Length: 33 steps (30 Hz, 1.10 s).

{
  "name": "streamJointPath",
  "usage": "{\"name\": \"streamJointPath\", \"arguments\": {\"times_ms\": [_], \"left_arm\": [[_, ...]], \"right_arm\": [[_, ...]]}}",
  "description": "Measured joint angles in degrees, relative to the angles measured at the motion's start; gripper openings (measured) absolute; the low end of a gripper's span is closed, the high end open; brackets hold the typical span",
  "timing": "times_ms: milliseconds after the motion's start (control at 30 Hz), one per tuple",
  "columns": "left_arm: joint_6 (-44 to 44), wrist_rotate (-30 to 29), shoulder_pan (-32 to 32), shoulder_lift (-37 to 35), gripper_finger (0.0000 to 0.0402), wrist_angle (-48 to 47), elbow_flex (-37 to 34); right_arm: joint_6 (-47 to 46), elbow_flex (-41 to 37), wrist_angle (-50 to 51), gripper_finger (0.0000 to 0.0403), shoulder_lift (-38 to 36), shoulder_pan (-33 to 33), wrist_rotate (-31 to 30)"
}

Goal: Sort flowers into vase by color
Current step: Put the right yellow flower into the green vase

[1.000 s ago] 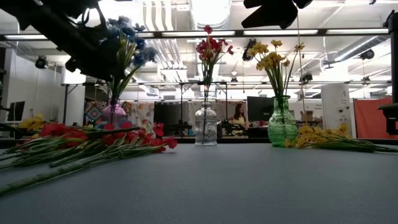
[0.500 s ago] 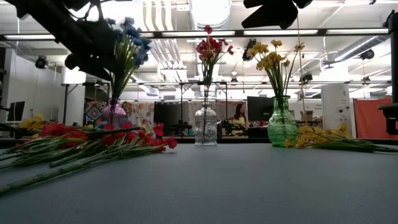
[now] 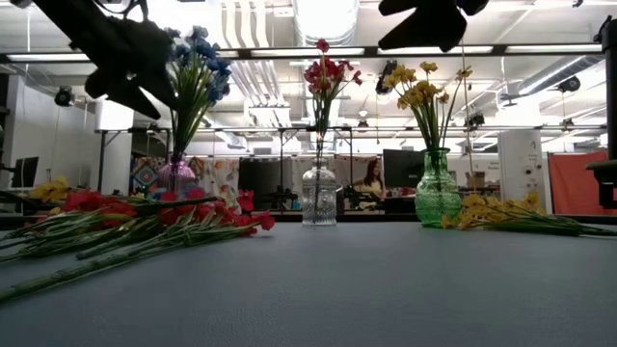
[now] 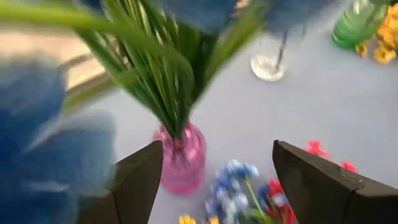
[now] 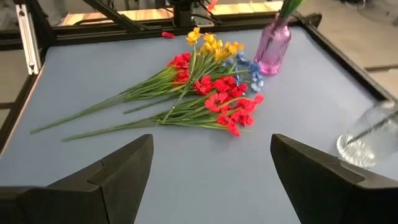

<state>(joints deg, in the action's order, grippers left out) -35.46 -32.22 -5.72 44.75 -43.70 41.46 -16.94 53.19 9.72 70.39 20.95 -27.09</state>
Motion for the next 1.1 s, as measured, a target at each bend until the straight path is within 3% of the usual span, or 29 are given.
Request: {"name": "streamJointPath", "arguments": {"times_ms": [133, 300, 667, 833, 1100], "left_arm": [[-5.90, 0.00, 5.49, 0.04, 0.0285, -5.79, 0.99], [-11.48, -2.67, 12.23, 0.11, 0.0285, -9.98, 1.97], [-17.47, -6.26, 22.79, 0.82, 0.0285, -9.66, 2.15], [-17.82, -6.26, 26.31, 2.97, 0.0285, -7.73, 1.98], [-9.66, -7.84, 30.44, 5.96, 0.0285, -5.70, 4.42]], "right_arm": [[-7.30, 0.00, 4.68, 0.0318, -0.02, 0.02, 0.56], [-23.66, 1.13, 18.64, 0.0318, -0.02, 0.02, 1.78], [-53.14, 1.38, 48.83, 0.0311, -0.02, -1.70, 11.33], [-58.46, 0.76, 55.72, 0.0296, -0.02, -3.84, 11.69], [-58.68, -3.58, 54.41, 0.0300, -0.02, -8.65, 11.67]]}}
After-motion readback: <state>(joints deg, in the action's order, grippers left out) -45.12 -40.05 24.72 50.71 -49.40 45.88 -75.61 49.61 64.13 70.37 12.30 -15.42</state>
